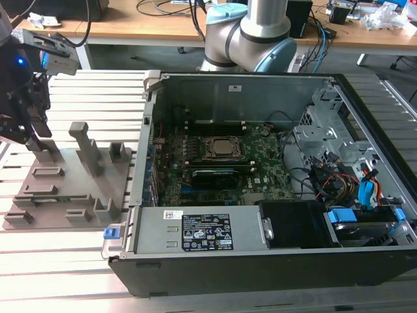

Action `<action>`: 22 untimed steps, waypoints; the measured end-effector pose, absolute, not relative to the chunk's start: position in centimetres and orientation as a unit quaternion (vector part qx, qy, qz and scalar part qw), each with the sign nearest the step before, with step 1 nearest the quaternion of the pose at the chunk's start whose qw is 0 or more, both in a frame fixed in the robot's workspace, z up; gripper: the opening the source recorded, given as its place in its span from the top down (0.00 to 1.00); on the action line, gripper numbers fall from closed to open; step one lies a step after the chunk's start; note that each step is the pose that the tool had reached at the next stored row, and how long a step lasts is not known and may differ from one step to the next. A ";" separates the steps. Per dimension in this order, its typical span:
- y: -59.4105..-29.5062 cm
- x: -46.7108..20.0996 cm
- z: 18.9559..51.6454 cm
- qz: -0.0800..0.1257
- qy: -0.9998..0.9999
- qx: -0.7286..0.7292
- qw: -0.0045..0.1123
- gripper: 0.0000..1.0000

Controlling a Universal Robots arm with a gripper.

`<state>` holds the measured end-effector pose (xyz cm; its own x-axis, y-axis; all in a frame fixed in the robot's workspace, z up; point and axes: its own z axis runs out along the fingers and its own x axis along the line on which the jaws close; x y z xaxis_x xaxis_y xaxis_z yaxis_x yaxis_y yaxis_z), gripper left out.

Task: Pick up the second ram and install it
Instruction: 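Pick up the second ram and move it above second insertion slot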

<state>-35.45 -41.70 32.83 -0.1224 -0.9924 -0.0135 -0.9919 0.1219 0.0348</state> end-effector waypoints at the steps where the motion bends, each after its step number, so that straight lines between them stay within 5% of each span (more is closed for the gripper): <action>1: -41.7 -35.4 32.7 -0.017 -0.749 0.662 0.006 0.62; 22: -41.7 -35.4 29.8 -0.018 -0.749 0.662 0.006 0.62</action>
<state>-35.45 -41.70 29.78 -0.1224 -0.9924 -0.0135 -0.9919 0.1219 0.0348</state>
